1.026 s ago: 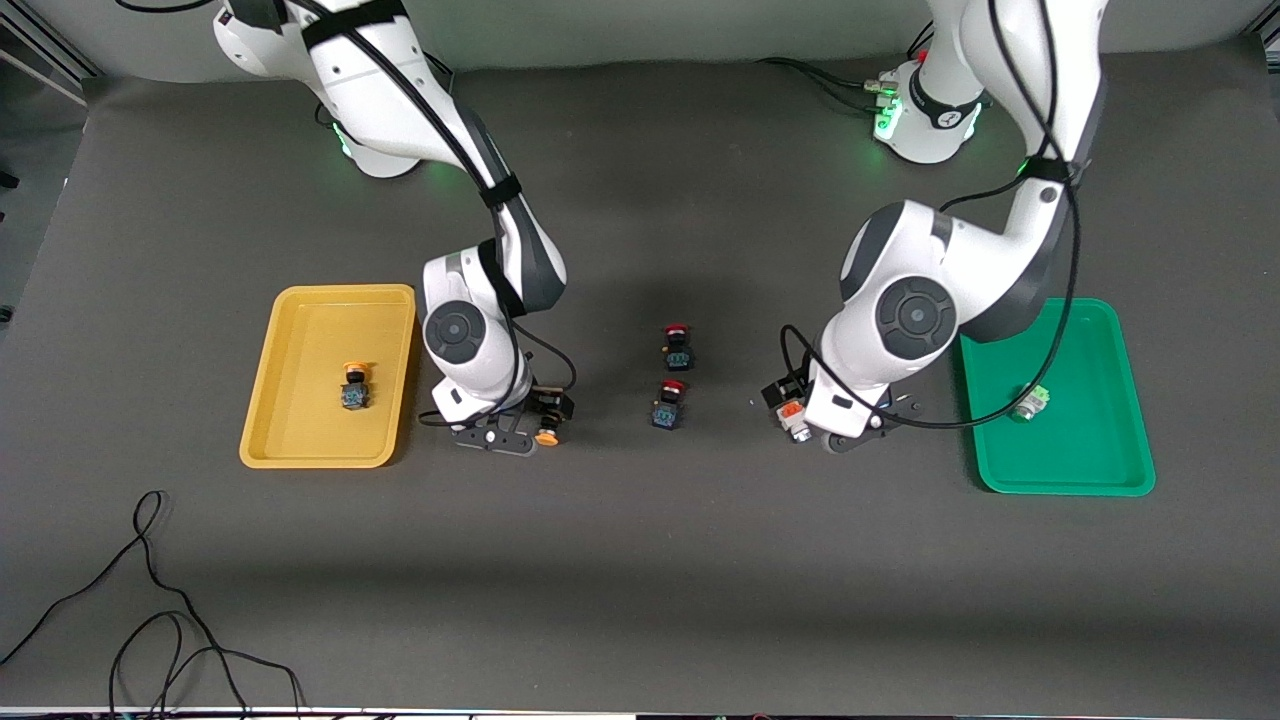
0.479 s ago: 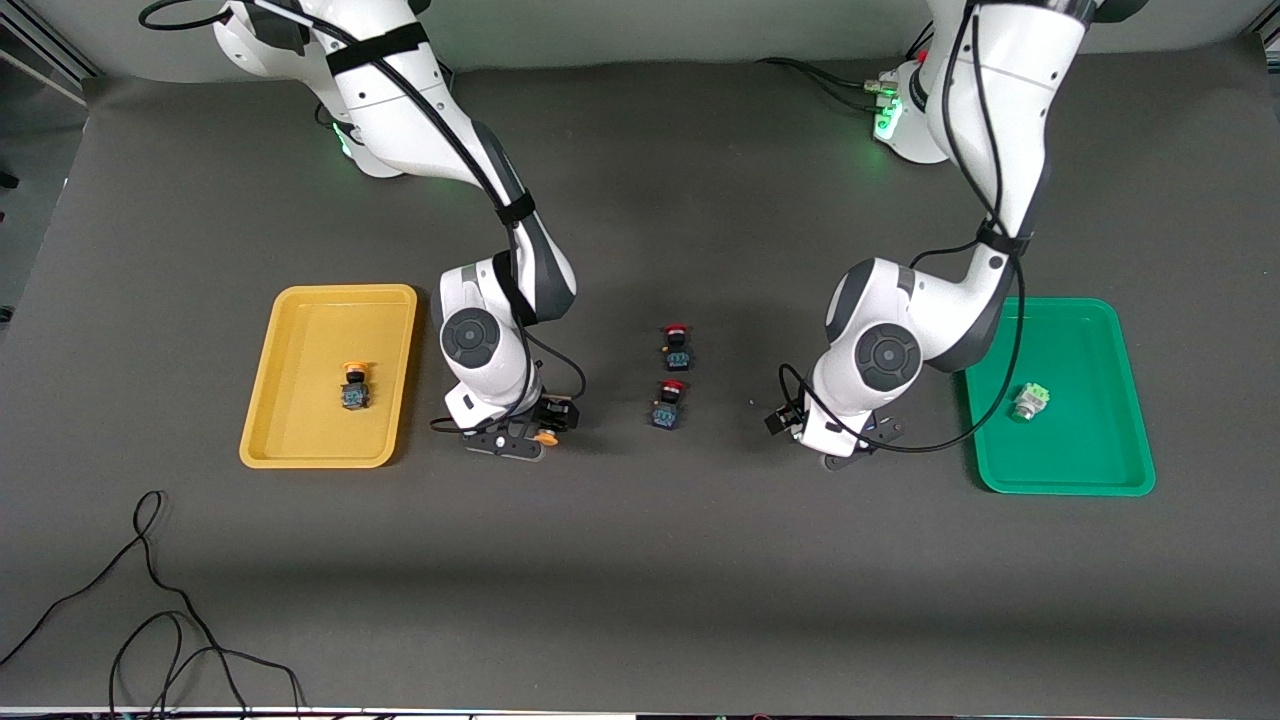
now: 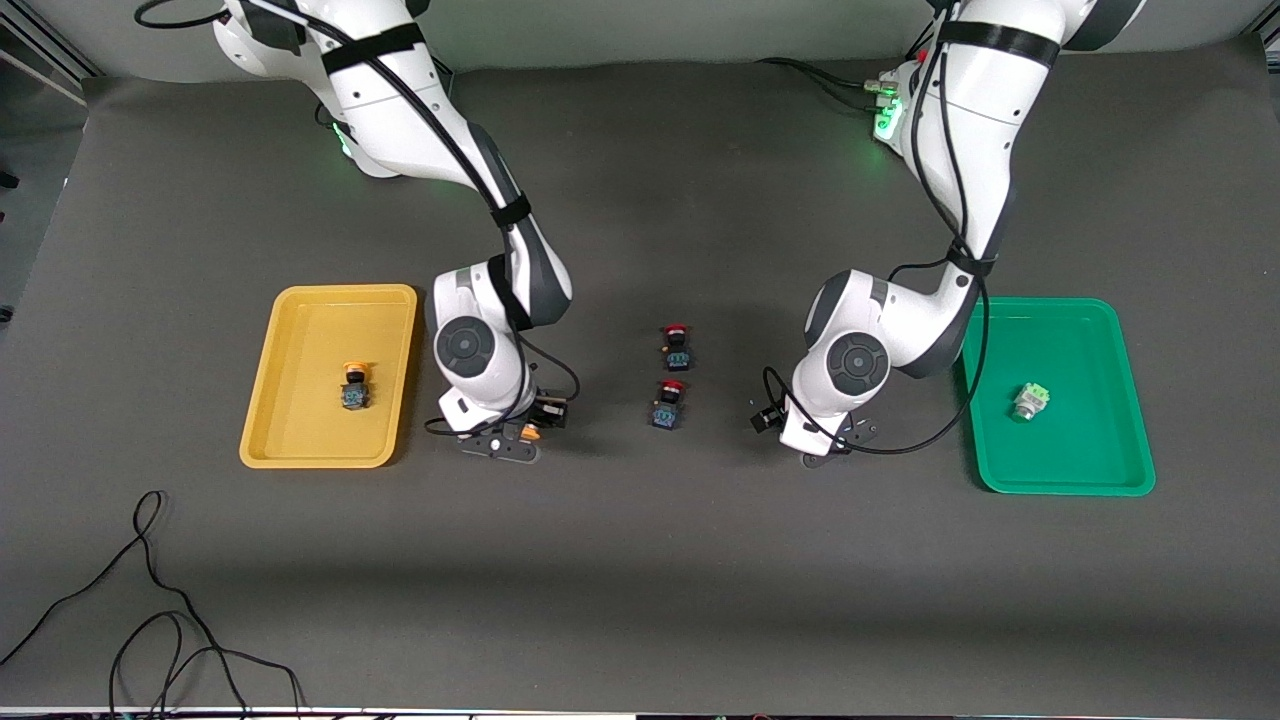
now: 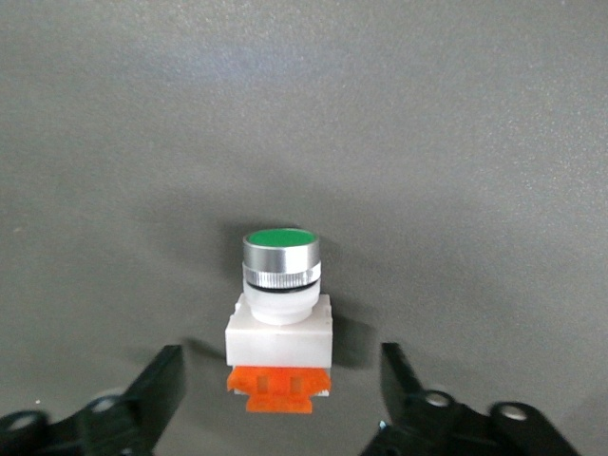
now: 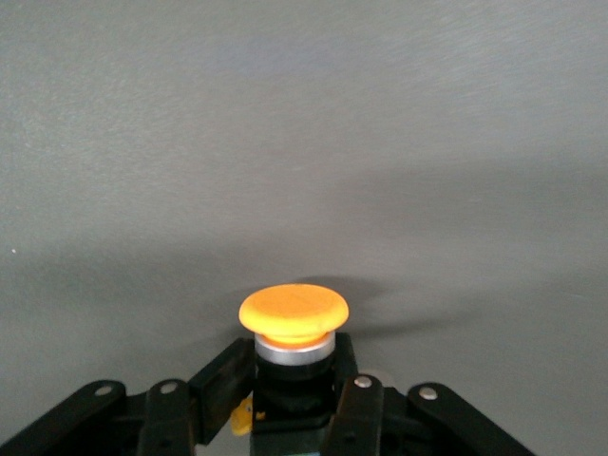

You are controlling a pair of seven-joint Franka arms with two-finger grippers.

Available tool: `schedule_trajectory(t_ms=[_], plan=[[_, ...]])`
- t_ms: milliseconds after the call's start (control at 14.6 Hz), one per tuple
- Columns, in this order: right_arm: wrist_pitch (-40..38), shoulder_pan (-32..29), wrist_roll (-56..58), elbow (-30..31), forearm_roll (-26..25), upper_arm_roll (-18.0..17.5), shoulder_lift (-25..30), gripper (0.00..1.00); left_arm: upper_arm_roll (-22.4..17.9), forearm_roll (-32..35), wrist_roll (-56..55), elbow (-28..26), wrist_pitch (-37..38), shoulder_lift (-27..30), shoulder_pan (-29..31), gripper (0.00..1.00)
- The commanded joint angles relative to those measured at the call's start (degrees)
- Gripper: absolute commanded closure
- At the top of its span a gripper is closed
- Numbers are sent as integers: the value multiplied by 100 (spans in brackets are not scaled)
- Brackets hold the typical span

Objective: Place green and yellow buttons in trays
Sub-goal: 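Place the orange button in the green tray while the right gripper places yellow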

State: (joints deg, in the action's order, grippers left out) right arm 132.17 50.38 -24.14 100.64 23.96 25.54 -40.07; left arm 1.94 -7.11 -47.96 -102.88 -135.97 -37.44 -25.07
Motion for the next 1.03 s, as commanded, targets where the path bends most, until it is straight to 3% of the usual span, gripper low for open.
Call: schedule_trajectory(t_ms=[0,274,479,615,821,957], plan=[[-1198,33,663,104,39,590,867,100,-71,16,24,40,17,34,-68,99],[-1536,25,1278,595,-408,1198,1808,100,-62,69,-64,93,358,297,-77,100],[-1527,42,2436,1166,-497,1803,2143,100,-44,-10,-73,418,1789,1060,-68,100],[-1422,42,3123,1562,-497,2138,2293,100,-44,33,49,515,2284,1518,-59,100],[-722,34,4063,2176,-497,2507,2311,100,-228,78,1170,436,3012,1976,142,100],[60,-36,4741,2695,-480,2675,2259,100,-334,226,2608,436,3487,2169,737,100]])
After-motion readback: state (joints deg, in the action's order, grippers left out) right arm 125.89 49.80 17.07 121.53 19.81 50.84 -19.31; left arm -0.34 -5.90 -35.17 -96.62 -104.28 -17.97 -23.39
